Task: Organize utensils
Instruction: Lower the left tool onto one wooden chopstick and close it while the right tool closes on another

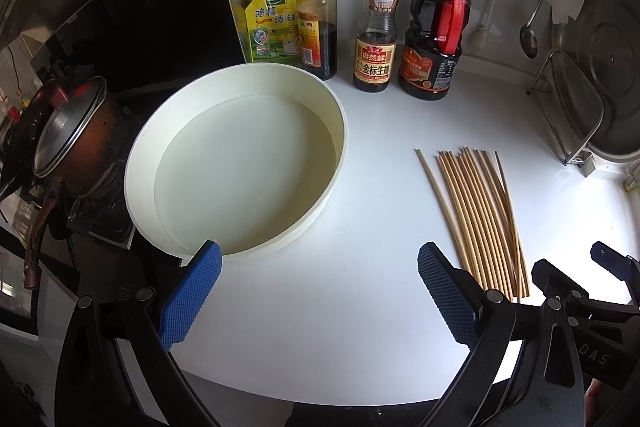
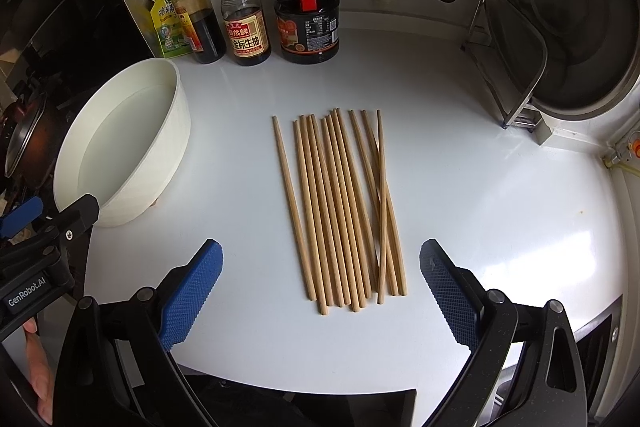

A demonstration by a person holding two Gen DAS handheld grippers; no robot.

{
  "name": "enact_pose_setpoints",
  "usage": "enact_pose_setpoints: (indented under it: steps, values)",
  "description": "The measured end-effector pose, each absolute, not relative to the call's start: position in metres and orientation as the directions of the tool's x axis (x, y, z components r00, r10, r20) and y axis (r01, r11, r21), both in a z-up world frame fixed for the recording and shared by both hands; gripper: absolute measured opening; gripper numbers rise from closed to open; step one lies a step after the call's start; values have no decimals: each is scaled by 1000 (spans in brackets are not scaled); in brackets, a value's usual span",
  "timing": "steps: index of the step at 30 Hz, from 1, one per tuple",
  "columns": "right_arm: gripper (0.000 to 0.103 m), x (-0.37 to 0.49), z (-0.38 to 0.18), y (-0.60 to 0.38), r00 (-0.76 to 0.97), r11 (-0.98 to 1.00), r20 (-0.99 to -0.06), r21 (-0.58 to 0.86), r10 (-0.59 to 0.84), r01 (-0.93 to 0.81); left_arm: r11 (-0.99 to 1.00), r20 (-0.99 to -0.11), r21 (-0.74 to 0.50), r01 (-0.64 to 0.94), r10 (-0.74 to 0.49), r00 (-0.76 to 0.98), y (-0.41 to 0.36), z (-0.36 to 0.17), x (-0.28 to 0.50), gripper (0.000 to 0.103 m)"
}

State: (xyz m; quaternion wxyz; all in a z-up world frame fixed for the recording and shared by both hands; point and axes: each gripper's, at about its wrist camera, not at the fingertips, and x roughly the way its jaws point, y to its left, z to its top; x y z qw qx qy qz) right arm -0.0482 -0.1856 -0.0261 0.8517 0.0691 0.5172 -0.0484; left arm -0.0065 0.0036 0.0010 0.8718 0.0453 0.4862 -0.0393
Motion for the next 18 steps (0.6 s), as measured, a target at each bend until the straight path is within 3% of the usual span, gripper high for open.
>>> enact_pose_setpoints:
  steps: [4,9,18]
  values:
    - [94,-56,-32,-206,487,980,-872,138,52,142,986,-842,-9,168,-98,530,-15,-5,-10,97]
    - [94,-61,-45,-235,521,984,-854,90,-3,154,982,-844,-48,185,-138,518,-42,-19,-3,97]
    - [94,-35,-105,-285,498,981,-864,30,-70,190,984,-859,-17,175,-104,502,-79,-74,19,97]
